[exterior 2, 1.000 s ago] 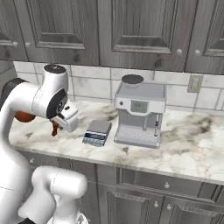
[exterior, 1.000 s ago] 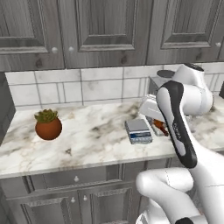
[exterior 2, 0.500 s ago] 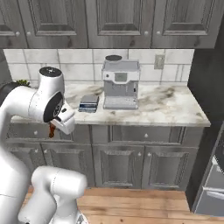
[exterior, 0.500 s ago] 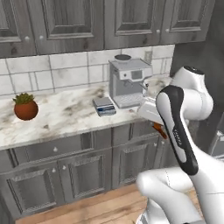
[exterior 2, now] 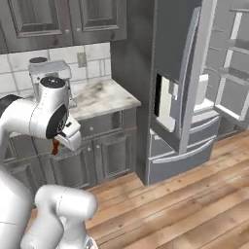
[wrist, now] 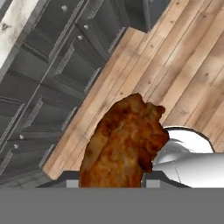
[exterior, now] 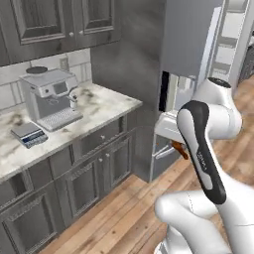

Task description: Take the chicken drumstick from the fridge and place it on the digital scale on the counter by the fridge. Wait a few seconds for a reading, then move it to the plate on the dining counter.

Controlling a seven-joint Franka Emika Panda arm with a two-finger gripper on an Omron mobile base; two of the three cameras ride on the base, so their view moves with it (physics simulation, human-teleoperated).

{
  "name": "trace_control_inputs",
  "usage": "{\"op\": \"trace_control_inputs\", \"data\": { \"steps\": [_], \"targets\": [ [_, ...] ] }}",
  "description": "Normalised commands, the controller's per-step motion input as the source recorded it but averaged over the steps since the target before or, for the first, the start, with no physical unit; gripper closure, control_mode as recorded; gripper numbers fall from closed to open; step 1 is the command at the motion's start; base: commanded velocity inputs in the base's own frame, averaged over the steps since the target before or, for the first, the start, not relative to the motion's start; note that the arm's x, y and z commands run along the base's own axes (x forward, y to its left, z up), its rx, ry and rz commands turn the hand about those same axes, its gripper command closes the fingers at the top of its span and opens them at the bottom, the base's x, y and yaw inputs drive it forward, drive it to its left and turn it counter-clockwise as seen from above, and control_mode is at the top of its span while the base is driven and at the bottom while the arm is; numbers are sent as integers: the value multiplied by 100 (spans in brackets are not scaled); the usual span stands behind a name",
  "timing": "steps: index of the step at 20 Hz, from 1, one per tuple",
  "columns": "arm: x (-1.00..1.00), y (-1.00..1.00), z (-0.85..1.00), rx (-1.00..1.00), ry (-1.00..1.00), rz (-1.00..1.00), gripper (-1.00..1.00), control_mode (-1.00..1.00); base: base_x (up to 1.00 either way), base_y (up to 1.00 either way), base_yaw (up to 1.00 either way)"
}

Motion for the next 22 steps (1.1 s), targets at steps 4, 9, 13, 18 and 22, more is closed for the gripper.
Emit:
{"op": "trace_control_inputs", "data": {
  "steps": [4, 9, 13, 18, 22],
  "targets": [
    [0, 0, 0, 0, 0, 0, 100, 100, -39, -35, -76],
    [0, 0, 0, 0, 0, 0, 100, 100, -35, -57, -71],
    [0, 0, 0, 0, 0, 0, 100, 100, -28, -75, -68],
    [0, 0, 0, 0, 0, 0, 100, 100, -18, -97, -61],
    [0, 0, 0, 0, 0, 0, 100, 100, -1, -100, -54]
  ]
}}
